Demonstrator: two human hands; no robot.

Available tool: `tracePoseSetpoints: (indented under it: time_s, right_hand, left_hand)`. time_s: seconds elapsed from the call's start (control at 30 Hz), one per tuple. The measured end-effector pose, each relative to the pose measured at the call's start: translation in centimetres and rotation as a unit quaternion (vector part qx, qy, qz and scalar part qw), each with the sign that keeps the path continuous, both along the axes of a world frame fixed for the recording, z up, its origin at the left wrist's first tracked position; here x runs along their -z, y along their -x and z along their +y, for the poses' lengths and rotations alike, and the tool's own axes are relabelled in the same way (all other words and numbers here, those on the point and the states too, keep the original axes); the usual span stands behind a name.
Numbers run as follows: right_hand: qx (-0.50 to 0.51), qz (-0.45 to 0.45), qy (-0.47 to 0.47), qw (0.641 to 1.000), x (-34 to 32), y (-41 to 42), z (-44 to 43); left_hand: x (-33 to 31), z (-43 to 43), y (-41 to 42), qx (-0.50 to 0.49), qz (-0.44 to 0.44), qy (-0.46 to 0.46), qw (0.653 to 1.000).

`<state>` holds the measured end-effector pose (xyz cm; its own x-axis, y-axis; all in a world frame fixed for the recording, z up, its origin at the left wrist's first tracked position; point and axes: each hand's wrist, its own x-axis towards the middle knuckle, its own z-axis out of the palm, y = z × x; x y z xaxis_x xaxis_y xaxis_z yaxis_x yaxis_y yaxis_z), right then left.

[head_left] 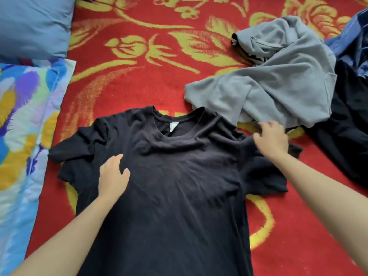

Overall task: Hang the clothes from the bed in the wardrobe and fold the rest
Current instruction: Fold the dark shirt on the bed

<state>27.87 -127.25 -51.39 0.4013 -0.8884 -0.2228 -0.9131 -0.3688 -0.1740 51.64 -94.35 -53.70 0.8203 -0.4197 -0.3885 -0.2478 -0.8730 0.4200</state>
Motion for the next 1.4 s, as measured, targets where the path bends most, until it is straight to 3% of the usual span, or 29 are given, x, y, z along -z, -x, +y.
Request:
tracePoseSetpoints:
  time_s: [0.1, 0.2, 0.33, 0.47, 0.53, 0.63, 0.73, 0.87, 0.97, 1.07, 1.2, 1.27, 1.4]
  right_hand:
    - [-0.099, -0.038, -0.04, 0.994, 0.8, -4.3, 1.2]
    - [-0.13, -0.038, -0.061, 0.989, 1.5, -7.3, 1.3]
    - [-0.127, 0.036, -0.045, 0.99, 2.7, -9.2, 0.4]
    - [-0.127, 0.097, -0.047, 0.986, 3.8, -9.4, -0.5]
    - [-0.084, 0.019, -0.069, 0.994, 3.9, -9.7, -1.2]
    - [0.006, -0.14, -0.067, 0.988, 3.3, -10.5, -2.5]
    - [0.054, -0.176, -0.024, 0.983, 3.0, -11.6, -3.3]
    - [0.089, -0.092, 0.022, 0.992, 4.0, -13.3, -2.9]
    - [0.074, -0.006, 0.038, 0.997, 4.6, -13.9, -0.8]
    - [-0.023, -0.014, 0.102, 0.994, 4.4, -14.2, 2.6]
    - [-0.253, -0.048, 0.16, 0.953, 4.4, -15.0, 8.5]
    - [-0.326, -0.054, 0.106, 0.938, 4.8, -15.6, 11.9]
    - [-0.403, 0.014, -0.028, 0.915, 5.5, -16.9, 17.5]
  left_hand:
    - [0.0, -2.7, -3.6, 0.041, -0.031, -0.025, 0.998]
    - [0.0, -5.8, -6.7, 0.088, -0.055, -0.033, 0.994]
    - [0.7, -9.8, -10.8, 0.141, -0.075, -0.067, 0.985]
    - [2.1, -12.9, -13.4, 0.132, -0.021, -0.147, 0.98]
    - [2.4, -13.5, -14.0, 0.119, -0.017, -0.14, 0.983]
    - [2.1, -13.3, -15.1, 0.116, -0.051, -0.049, 0.991]
    - [1.2, -13.6, -16.5, 0.111, -0.105, 0.008, 0.988]
    - [2.1, -14.4, -16.4, 0.098, -0.132, -0.043, 0.985]
    - [3.5, -12.3, -15.0, 0.12, -0.067, -0.106, 0.985]
    - [4.2, -7.5, -15.3, 0.093, -0.108, -0.098, 0.985]
    - [4.2, 0.2, -16.7, -0.1, -0.128, -0.099, 0.982]
    - [4.3, 3.7, -17.2, -0.162, -0.084, -0.127, 0.975]
    - [4.6, 7.2, -18.2, -0.126, -0.023, -0.11, 0.986]
